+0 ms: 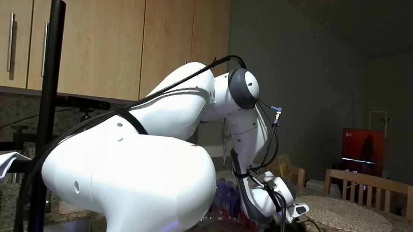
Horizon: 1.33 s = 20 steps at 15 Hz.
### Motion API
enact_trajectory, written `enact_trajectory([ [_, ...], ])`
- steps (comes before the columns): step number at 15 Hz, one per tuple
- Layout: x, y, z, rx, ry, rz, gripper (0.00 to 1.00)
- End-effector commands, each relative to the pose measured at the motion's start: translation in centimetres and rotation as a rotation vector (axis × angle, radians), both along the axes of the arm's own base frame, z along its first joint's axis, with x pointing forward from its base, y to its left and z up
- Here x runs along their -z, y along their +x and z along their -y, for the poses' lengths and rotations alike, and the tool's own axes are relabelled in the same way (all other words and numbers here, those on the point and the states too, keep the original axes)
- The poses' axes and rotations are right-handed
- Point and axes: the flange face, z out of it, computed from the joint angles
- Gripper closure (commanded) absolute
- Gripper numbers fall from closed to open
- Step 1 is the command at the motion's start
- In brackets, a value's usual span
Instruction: Remove the black object from the purple packaging
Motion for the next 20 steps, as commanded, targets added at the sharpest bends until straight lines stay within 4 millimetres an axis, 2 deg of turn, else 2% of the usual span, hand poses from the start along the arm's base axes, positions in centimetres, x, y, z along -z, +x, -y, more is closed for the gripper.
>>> enact_trajectory([
  [1,-1.6,-0.6,0.2,0.002,-0.017,0.024,0.94],
  [3,-2.8,-1.3,0.2,-0.012,-0.013,0.006,0.97],
  [4,-3.4,-1.6,0.3,-0.015,-0.007,-0.009,0.93],
  [11,-8.6,-3.0,1.3,-0.026,0.06,-0.183,0.93],
  [17,-13.3,-2.7,2.7,-0.003,0.138,-0.341,0.93],
  [20,-15.5,-2.6,2.3,0.045,0.11,-0.375,0.93],
])
